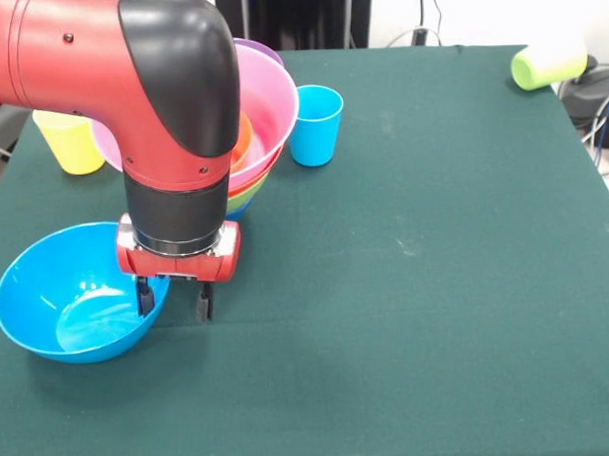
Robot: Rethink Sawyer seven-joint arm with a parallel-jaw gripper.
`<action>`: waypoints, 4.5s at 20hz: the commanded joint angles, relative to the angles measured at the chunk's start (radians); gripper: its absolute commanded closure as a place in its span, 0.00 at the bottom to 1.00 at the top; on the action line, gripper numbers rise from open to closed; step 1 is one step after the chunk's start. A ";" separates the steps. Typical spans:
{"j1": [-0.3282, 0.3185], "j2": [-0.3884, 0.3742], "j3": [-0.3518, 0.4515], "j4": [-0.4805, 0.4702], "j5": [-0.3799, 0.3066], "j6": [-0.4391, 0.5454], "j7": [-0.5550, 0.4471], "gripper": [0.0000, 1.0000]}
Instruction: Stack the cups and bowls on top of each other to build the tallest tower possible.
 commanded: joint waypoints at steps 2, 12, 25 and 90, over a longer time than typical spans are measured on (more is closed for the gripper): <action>0.022 0.003 0.021 0.049 -0.022 -0.050 0.009 0.00; 0.021 0.010 0.022 0.041 -0.025 -0.059 -0.004 0.00; 0.021 0.029 0.026 -0.006 -0.015 -0.008 -0.015 1.00; 0.003 -0.320 0.092 0.157 0.028 0.231 -0.239 1.00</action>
